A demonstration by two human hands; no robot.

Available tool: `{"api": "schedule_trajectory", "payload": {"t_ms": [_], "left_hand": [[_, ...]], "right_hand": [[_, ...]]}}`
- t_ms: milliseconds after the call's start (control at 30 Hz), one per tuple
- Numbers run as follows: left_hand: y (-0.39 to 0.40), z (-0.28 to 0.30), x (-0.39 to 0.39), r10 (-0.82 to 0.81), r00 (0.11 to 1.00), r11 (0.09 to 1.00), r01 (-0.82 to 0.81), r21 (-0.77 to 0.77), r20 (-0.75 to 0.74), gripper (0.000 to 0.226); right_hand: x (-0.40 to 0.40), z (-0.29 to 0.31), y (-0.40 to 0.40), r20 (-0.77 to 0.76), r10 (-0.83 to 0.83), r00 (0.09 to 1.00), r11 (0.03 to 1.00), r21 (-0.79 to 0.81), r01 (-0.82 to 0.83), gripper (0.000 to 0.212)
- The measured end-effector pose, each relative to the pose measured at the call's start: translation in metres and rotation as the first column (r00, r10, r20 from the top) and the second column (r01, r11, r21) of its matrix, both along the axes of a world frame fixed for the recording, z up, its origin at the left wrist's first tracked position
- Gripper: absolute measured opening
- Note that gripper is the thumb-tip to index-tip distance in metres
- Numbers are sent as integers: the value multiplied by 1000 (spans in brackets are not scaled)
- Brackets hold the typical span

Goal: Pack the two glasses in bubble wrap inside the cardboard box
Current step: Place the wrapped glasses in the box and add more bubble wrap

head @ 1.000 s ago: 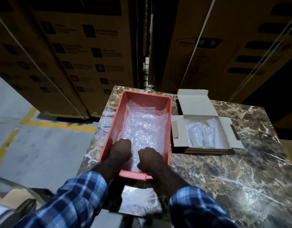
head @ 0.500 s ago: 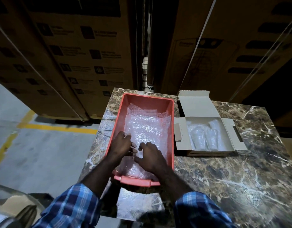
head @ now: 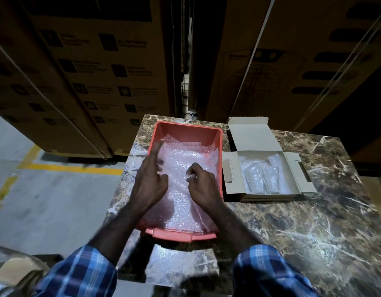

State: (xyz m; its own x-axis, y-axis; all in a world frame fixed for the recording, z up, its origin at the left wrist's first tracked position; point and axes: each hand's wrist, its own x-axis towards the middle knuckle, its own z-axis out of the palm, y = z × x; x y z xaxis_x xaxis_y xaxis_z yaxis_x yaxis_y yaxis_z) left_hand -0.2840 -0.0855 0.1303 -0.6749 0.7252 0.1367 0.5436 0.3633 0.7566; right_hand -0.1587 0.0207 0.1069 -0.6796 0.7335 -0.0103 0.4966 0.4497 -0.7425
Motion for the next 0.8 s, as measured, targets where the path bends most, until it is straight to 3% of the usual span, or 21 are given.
{"api": "schedule_trajectory", "payload": {"t_ms": [100, 167, 233, 333, 433, 600, 800], "left_hand": [[1, -2, -8, -203, 947, 939, 117, -322, -248, 89], [4, -5, -11, -257, 884, 920, 102, -377, -389, 64], [7, -1, -14, -215, 856, 949, 70, -307, -470, 32], [10, 17, -20, -155, 858, 975, 53, -217, -489, 16], [9, 34, -28, -94, 876, 988, 23, -153, -474, 22], [12, 67, -21, -23, 891, 999, 3, -45, -453, 33], [35, 119, -1, 2, 892, 995, 44, 90, -452, 24]], "right_hand": [[0, 11, 4, -46, 68, 997, 993, 103, -63, 21], [1, 17, 4, -88, 95, 992, 986, 143, -82, 21], [4, 23, 4, -127, 99, 987, 982, 175, -76, 16], [15, 34, 10, 17, 140, 990, 963, 231, -140, 34], [28, 46, 20, 148, 159, 976, 948, 253, -192, 26], [52, 79, 43, 34, 82, 996, 996, 23, -83, 7], [92, 144, 86, 22, 49, 999, 989, 142, -51, 28]]}}
